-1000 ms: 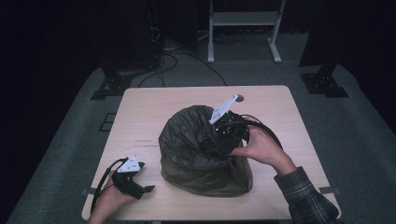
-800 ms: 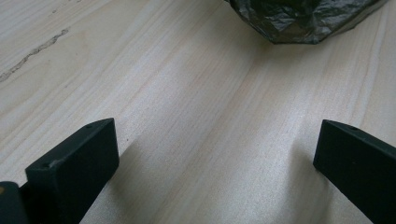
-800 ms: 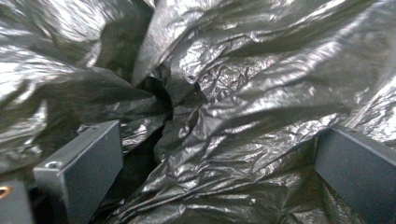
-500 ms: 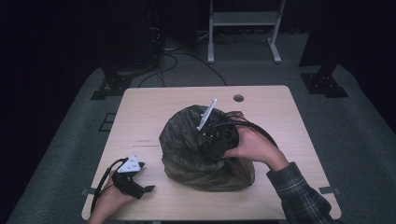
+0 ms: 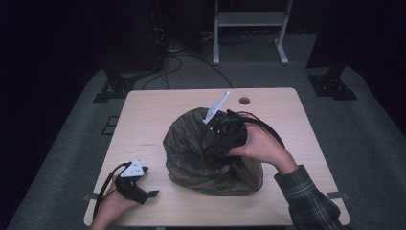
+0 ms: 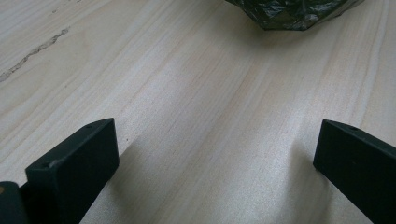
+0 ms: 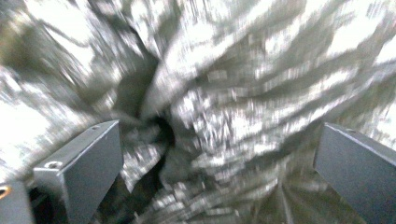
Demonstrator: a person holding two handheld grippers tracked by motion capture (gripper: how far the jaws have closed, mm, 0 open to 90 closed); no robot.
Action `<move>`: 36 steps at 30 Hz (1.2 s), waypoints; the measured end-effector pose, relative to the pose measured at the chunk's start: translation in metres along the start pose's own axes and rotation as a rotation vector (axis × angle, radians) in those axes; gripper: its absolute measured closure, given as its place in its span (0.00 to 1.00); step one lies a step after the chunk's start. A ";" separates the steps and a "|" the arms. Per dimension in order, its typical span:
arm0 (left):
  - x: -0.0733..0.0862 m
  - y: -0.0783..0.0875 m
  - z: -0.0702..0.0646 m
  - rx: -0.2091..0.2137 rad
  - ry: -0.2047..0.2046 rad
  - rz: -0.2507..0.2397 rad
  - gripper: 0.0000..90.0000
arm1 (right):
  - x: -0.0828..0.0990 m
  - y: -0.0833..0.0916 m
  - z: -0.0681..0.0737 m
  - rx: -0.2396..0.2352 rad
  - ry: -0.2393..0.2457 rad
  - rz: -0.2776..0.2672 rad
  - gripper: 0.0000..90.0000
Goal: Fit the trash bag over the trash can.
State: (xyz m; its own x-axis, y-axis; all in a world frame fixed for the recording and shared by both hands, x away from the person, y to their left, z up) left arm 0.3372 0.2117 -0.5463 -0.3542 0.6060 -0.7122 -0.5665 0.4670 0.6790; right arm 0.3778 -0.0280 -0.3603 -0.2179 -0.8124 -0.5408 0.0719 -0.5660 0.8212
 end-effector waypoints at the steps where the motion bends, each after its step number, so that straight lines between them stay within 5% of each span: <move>1: 0.000 0.000 0.000 0.000 0.000 0.000 0.00 | -0.004 0.001 0.001 0.003 0.005 -0.012 0.00; 7: 0.000 0.000 0.000 0.002 0.000 0.000 0.00 | -0.033 -0.005 0.002 0.011 0.034 -0.054 0.00; 13: 0.000 0.000 0.000 0.003 -0.002 0.000 0.00 | -0.049 -0.028 -0.006 0.004 0.019 -0.039 0.00; 26: 0.000 0.000 -0.001 0.006 -0.004 -0.002 0.00 | -0.050 -0.081 -0.015 -0.017 -0.020 0.078 0.00; 31: 0.000 0.000 -0.001 0.007 -0.004 -0.002 0.00 | -0.050 -0.086 -0.015 -0.015 -0.023 0.094 0.00; 36: 0.000 0.000 -0.001 0.007 -0.005 -0.002 0.00 | -0.052 -0.075 -0.015 -0.010 -0.023 0.050 0.00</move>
State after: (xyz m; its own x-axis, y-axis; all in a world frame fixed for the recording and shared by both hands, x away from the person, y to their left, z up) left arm 0.3364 0.2116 -0.5462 -0.3495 0.6082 -0.7127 -0.5621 0.4724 0.6788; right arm 0.3987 0.0547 -0.3959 -0.2361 -0.8365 -0.4944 0.0931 -0.5259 0.8454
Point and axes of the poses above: each handheld gripper's, and its own axes: y roughly backward along the jaws, x roughly out of its underside, z roughly to its left, the point moved 9 cm from there along -y, roughly forward along the jaws, and after that the axes turned 14 degrees about -x, right-handed, at the moved point
